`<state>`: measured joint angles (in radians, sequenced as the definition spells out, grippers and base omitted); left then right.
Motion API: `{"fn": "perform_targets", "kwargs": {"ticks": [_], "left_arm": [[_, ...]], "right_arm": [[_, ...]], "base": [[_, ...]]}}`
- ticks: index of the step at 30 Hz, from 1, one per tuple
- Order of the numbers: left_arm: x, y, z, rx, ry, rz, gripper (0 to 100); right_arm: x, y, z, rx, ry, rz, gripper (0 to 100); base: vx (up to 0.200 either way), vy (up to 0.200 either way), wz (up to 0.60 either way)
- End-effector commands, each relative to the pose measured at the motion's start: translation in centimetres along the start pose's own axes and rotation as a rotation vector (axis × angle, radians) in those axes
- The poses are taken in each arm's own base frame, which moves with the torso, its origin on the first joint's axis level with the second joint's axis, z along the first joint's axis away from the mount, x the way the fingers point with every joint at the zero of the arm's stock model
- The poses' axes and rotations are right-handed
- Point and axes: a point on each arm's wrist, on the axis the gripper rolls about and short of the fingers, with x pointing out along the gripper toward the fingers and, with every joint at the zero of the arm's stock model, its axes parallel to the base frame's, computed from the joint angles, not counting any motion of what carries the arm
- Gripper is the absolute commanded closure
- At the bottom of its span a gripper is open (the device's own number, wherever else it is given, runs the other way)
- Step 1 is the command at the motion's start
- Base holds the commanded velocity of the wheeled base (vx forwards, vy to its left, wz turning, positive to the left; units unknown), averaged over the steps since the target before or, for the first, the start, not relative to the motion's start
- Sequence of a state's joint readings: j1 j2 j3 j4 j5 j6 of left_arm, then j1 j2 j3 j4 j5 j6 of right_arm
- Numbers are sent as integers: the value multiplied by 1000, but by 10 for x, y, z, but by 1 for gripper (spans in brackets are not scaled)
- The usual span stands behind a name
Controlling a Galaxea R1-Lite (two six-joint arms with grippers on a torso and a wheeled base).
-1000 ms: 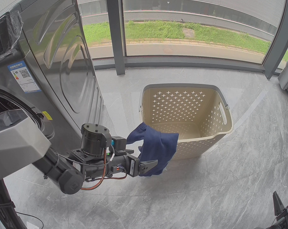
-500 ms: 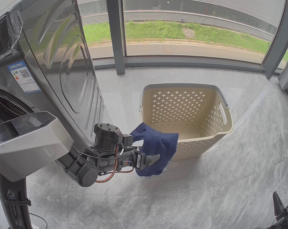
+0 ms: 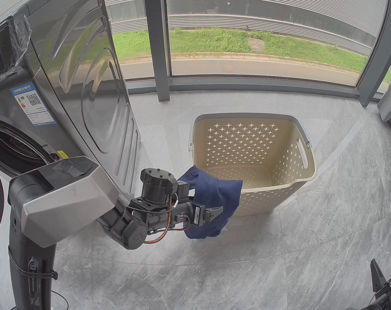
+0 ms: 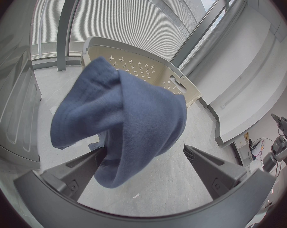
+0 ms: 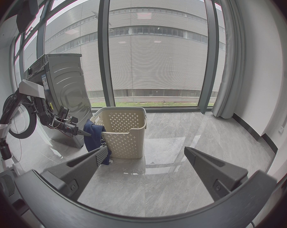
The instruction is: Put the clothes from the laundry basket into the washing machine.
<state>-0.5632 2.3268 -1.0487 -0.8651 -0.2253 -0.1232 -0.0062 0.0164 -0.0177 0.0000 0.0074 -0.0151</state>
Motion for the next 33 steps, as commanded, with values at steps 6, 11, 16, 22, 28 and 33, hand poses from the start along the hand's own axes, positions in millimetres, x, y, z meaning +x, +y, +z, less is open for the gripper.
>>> {"fn": "perform_targets", "kwargs": {"ticks": [6,11,16,22,28,33], "left_arm": [[24,0,-7,7,-23,-11,0],[25,4,0,9,-52,-6,0],[24,3,1,10,-56,-7,100],[22,0,5,15,-73,-15,100],[5,-9,22,26,-109,-28,100],[-24,-34,39,44,-128,-67,100]], "right_arm": [[0,0,-5,0,1,0,0],[0,0,-5,0,1,0,0],[0,0,-5,0,1,0,0],[0,0,-5,0,1,0,0],[0,0,-5,0,1,0,0],[0,0,-5,0,1,0,0]], "base": [[0,0,0],[0,0,0],[0,0,0],[0,0,0],[0,0,0],[0,0,0]]}}
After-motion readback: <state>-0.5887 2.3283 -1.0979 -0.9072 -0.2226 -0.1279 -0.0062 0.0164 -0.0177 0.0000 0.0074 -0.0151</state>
